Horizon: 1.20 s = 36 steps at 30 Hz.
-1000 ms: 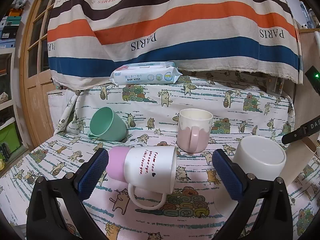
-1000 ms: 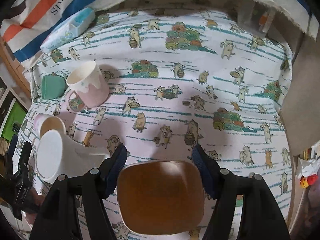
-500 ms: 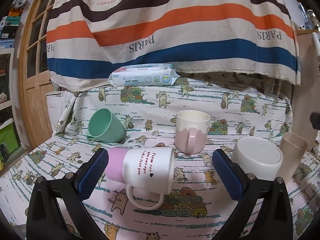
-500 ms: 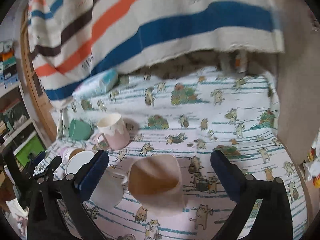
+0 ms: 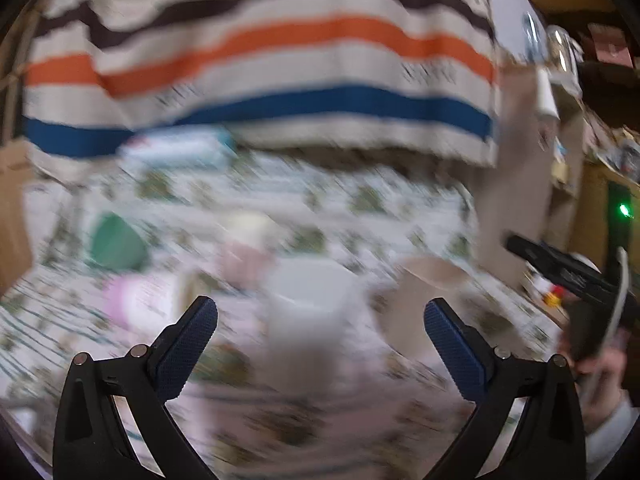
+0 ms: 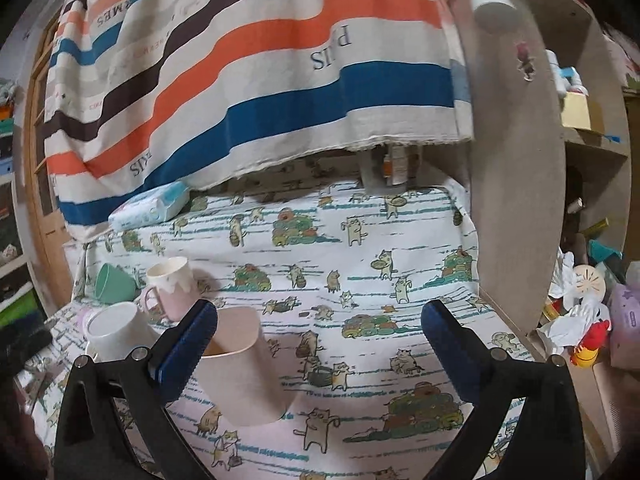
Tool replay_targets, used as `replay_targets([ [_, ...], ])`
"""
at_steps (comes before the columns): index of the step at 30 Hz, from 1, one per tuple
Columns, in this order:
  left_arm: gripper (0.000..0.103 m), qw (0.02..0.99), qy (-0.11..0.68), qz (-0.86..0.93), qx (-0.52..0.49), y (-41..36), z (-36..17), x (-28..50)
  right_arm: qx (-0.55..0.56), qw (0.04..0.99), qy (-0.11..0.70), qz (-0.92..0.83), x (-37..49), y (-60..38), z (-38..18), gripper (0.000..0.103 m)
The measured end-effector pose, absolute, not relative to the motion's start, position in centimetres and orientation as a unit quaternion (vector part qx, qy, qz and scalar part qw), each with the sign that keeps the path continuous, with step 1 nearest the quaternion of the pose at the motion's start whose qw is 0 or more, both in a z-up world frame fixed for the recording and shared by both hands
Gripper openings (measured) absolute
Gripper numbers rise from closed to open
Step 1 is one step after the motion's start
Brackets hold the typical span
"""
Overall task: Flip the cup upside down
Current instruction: 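Move the left gripper to the beige cup and grasp its body, then lift and turn the beige cup over with the left gripper, lower it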
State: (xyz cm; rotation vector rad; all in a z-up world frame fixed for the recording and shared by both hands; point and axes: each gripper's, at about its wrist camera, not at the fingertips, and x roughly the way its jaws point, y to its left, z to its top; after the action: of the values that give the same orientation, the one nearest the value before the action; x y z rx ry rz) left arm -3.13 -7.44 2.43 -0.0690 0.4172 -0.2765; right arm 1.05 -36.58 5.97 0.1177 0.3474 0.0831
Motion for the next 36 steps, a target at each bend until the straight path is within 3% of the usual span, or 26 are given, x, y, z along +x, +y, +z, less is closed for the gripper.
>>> replay_targets([
  [9, 0.100, 0.904, 0.377, -0.198, -0.047, -16.8, -1.9, 2.1, 0.055, 0.989, 0.136, 0.000, 0.4, -38.7, 5.0, 0.103],
  [28, 0.099, 0.891, 0.451, -0.043, -0.017, -22.9, -5.9, 9.2, 0.062, 0.983, 0.168, -0.026, 1.4, -39.8, 3.2, 0.103],
  [29, 0.096, 0.891, 0.451, -0.046, -0.015, -22.9, -5.9, 9.1, 0.061, 0.983, 0.170, -0.028, 1.4, -39.8, 3.2, 0.103],
  [31, 0.071, 0.898, 0.437, -0.056, -0.010, -22.9, -5.5, 8.6, 0.060, 0.982, 0.177, -0.037, 1.7, -39.8, 3.0, 0.103],
  [36, 0.070, 0.905, 0.417, -0.086, -0.012, -22.4, -4.5, 7.0, 0.066, 0.978, 0.192, -0.044, 2.2, -40.1, 2.6, 0.103],
])
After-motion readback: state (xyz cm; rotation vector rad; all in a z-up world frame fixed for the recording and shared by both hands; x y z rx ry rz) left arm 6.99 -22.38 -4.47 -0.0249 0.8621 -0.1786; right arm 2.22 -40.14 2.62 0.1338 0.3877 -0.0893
